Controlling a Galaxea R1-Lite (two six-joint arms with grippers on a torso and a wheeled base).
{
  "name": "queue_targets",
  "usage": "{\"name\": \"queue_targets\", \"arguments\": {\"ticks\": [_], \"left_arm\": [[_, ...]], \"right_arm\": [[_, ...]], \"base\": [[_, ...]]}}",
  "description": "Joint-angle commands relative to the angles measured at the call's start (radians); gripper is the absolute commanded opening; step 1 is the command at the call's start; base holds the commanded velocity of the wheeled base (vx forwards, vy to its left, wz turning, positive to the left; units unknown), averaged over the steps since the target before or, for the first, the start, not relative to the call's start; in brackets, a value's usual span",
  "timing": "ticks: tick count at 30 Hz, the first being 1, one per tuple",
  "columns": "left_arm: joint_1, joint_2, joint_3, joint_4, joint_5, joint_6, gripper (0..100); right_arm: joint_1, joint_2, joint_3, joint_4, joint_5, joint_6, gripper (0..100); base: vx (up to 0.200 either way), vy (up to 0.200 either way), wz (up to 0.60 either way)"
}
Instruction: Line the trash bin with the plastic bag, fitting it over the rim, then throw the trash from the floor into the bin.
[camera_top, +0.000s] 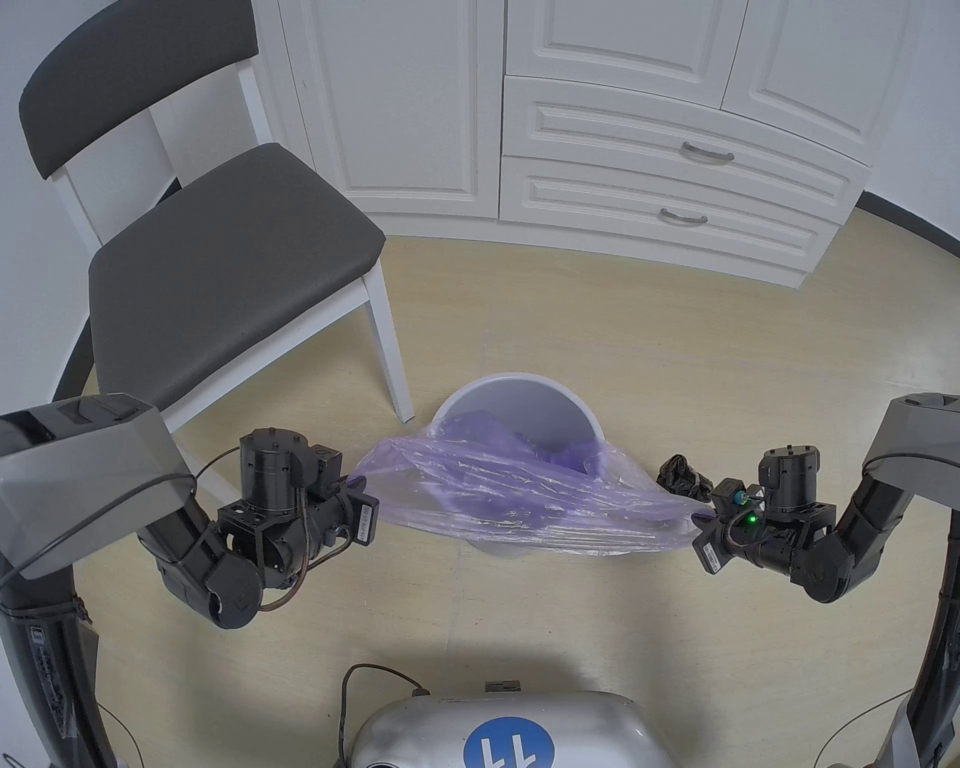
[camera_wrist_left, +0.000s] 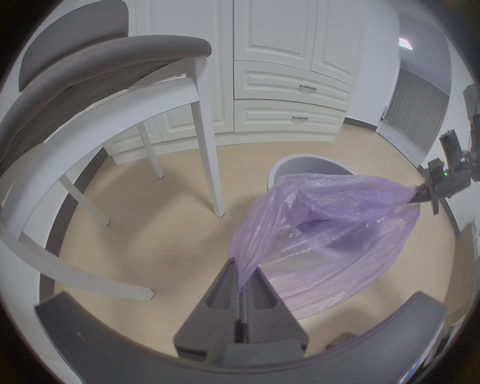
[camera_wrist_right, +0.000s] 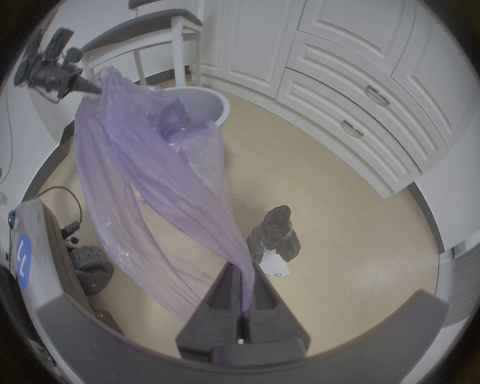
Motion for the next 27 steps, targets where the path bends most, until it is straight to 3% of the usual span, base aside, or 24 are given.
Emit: {"name": "queue_targets", "arguments": {"ticks": [1,10,16,19,27], "left_arm": [[-0.031,0.051,-0.036,-0.026,0.030,-0.048,0],[-0.068,0.053,-0.059,-0.115,0.034,-0.135,0],[-0.074,0.050,-0.033,-0.087,0.038,-0.115,0],[-0.040,0.034,-0.030,-0.017,0.040,-0.057,0],[0.001,0.005,-0.033,0.011,0.040,-0.046,0]], "right_arm": [[-0.009,-0.004,-0.024,-0.006,0.000,0.037,0],[-0.008,-0.016,-0.012,-0.055,0.005,0.049,0],[0.017,0.012,-0.012,-0.078,0.022,0.054,0],[0.032,0.019,-0.019,-0.144,0.023,0.109,0],[0.048,0.004,-0.053,-0.193,0.022,0.203,0]], "base": [[0.000,0.000,0.00],[0.000,0.000,0.00],[0.000,0.000,0.00],[0.000,0.000,0.00],[0.000,0.000,0.00]]}}
